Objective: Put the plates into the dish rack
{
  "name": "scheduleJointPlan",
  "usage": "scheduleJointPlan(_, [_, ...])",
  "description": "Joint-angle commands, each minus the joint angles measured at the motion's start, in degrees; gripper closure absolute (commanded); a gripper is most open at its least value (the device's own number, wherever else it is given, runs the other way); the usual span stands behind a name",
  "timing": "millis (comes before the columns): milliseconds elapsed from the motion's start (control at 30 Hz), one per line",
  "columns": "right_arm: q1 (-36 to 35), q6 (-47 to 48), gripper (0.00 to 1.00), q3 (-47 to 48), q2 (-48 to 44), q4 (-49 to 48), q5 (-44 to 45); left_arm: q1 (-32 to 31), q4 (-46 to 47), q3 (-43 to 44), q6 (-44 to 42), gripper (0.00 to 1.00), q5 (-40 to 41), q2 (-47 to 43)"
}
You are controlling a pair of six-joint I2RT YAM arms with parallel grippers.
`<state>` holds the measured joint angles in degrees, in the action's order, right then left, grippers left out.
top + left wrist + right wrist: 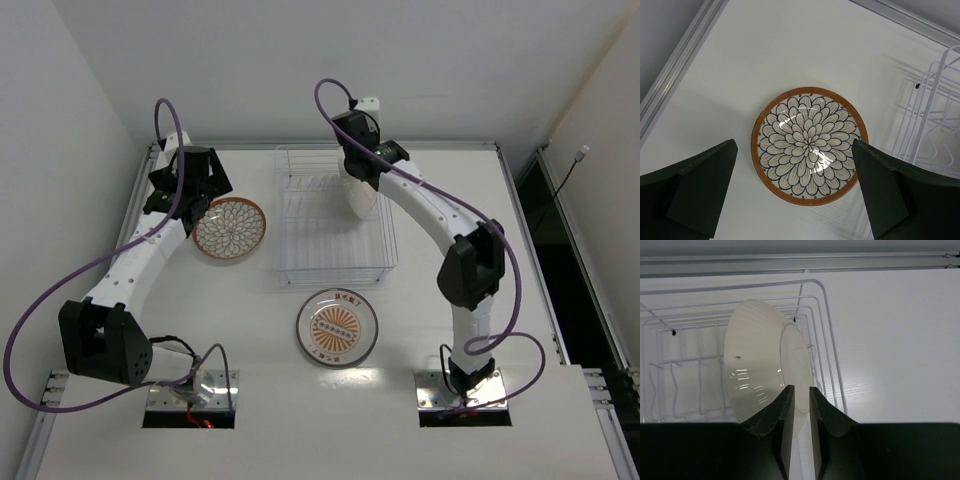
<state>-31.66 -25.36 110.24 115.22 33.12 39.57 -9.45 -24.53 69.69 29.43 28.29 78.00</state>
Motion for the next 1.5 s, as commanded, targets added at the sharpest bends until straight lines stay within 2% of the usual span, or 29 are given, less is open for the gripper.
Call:
scheduleJointPlan(0, [-0.51,0.49,0.83,-1.08,-6.75,-4.47,-2.3,-0.04,1.59,1.76,0.1,0.0,-0.08,0.4])
scheduleJointPlan(233, [-1.04,3.48,0.79,-5.29,-9.05,-8.95,-12.84,-0.04,1.59,1.76,0.1,0.0,-0.08,0.4])
scheduleJointPlan(667, [-4.73,4.01,0.8,2.35,4.65,-3.52,-16.11,-0.04,1.59,1.76,0.1,0.0,-0.61,0.93])
scheduleJointPlan(833, [-4.73,3.48,0.81,4.63,5.89,-1.75,-11.63,-0.04,1.59,1.76,0.1,0.0,-0.61,0.93])
scheduleJointPlan(967, [-4.73,3.48,0.71,5.25,6.42,-0.7,-7.94,-0.04,1.59,1.76,0.1,0.0,-0.61,0.93])
scheduleJointPlan(1133, [-4.73,2.87,0.7,6.4,6.42,1.24,-2.23,-0.04,1.59,1.76,0.1,0.0,-0.61,0.93])
scheduleJointPlan(1467, [-3.67,2.25,0.69,5.87,5.81,2.47,2.87,-0.04,1.59,1.76,0.1,0.0,-0.61,0.93])
